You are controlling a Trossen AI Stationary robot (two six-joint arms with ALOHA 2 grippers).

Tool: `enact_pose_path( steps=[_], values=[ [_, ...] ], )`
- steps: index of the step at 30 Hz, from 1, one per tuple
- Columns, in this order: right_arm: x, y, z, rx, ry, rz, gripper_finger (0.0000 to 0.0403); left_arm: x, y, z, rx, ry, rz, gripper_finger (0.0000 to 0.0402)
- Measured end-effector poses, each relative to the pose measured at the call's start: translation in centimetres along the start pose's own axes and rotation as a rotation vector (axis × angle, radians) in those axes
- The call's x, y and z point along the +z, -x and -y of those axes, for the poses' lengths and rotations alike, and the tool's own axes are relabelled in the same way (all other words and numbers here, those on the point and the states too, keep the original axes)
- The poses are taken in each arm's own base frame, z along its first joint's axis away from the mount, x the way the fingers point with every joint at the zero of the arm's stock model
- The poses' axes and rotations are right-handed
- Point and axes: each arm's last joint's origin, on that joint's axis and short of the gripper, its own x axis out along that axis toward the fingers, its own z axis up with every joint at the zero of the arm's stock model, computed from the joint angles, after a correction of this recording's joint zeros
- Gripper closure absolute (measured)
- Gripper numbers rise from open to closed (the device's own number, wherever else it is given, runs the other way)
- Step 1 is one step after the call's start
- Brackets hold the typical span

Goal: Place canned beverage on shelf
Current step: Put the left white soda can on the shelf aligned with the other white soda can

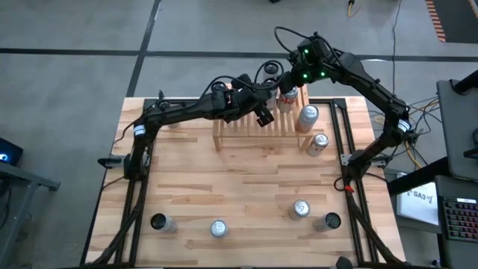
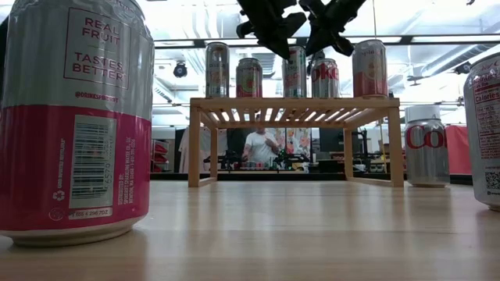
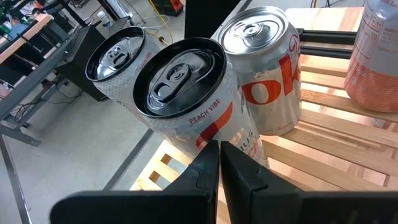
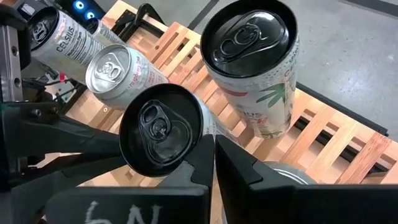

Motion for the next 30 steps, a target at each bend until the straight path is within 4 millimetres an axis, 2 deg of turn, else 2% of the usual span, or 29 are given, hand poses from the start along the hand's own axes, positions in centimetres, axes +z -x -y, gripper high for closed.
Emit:
enact_pose_path(
  steps=[11, 24, 30],
  values=[
    [0.0, 0.1, -0.1, 0.009, 0.003, -0.002, 0.0394, 0.0, 0.0, 0.0, -0.001, 0.002, 0.003, 0.0402],
    [-0.2, 1.1, -0.4, 0.028, 0.001, 0.018, 0.0394, 0.1, 0.1, 0.2, -0.005, 0.003, 0.010, 0.0402],
    [-0.1, 1.1, -0.3, -0.010, 0.001, 0.031, 0.0394, 0.1, 0.4, 0.7, -0.015, -0.010, 0.010, 0.0402]
  ],
)
